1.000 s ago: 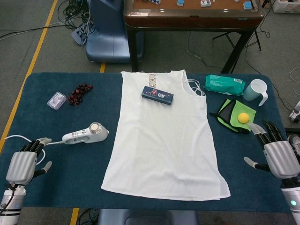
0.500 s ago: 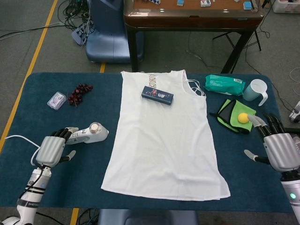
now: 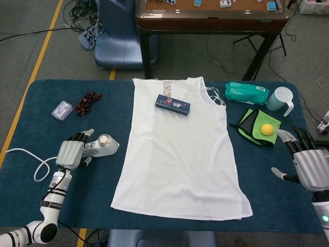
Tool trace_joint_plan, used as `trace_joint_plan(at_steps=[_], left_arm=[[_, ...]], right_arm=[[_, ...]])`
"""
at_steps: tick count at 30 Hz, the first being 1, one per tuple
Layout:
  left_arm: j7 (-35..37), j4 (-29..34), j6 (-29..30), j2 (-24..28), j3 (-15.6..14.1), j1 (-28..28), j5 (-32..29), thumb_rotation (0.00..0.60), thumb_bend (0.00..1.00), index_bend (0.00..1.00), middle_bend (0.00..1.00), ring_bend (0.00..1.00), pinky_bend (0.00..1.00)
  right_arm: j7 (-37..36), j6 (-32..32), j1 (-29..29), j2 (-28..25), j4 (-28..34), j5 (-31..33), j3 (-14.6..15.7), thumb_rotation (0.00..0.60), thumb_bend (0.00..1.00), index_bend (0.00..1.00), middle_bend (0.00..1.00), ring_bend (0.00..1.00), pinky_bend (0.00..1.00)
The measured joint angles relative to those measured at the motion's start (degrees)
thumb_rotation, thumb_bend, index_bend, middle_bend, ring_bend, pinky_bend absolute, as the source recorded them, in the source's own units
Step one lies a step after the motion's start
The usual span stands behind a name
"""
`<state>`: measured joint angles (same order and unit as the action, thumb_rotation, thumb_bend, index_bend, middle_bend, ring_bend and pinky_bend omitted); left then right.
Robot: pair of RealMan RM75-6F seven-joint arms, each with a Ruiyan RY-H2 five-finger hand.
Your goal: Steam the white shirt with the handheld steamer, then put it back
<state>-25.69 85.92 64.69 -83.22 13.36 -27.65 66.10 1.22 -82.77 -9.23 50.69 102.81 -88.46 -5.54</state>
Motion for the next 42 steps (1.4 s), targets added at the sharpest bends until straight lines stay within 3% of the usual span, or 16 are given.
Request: trace_joint_plan(at_steps=[10, 15, 21, 34, 42], left_arm=[[-1.42, -5.45, -0.74, -2.61, 0.72, -1.73, -5.22, 0.600, 0.20, 0.09, 0.14, 0.16, 0.26], [-1.24, -9.07, -1.00, -4.45, 1.25, -2.86, -6.49, 0.600, 0.21, 0.17, 0.16, 0.17, 0.26], [-0.51, -14.46, -1.93, -6.61, 1.87, -4.30, -7.86, 0.600, 0.20, 0.31, 0.23, 0.19, 0.26], [2.30, -22.77, -4.20, -10.33, 2.04, -6.80, -8.24, 0.600, 0.21, 0.49, 0.38, 0.30, 0.26], [3.33, -24.73, -3.82, -11.64, 1.25, -7.04, -7.11, 0.600, 0.21, 0.61, 0.55, 0.45, 0.38]], right_arm=[[-0.92, 0.01, 0.15, -0.07, -0.36, -0.48, 0.40, 0.600, 0.14, 0.08, 0.17, 0.01, 0.00], [-1.18, -0.08, 0.25, -0.03, -0.50, -0.48, 0.48, 0.600, 0.14, 0.08, 0.17, 0.01, 0.00], [-1.70, -0.24, 0.48, -0.10, -0.83, -0.33, 0.58, 0.600, 0.14, 0.08, 0.17, 0.01, 0.00], [-2.06, 0.28, 0.27, 0.19, -1.22, -0.01, 0.58, 0.600, 0.14, 0.08, 0.17, 0.01, 0.00], [-2.36, 0.41, 0.48, 0.18, -1.38, 0.38, 0.74, 0.600, 0.14, 0.08, 0.17, 0.01, 0.00]])
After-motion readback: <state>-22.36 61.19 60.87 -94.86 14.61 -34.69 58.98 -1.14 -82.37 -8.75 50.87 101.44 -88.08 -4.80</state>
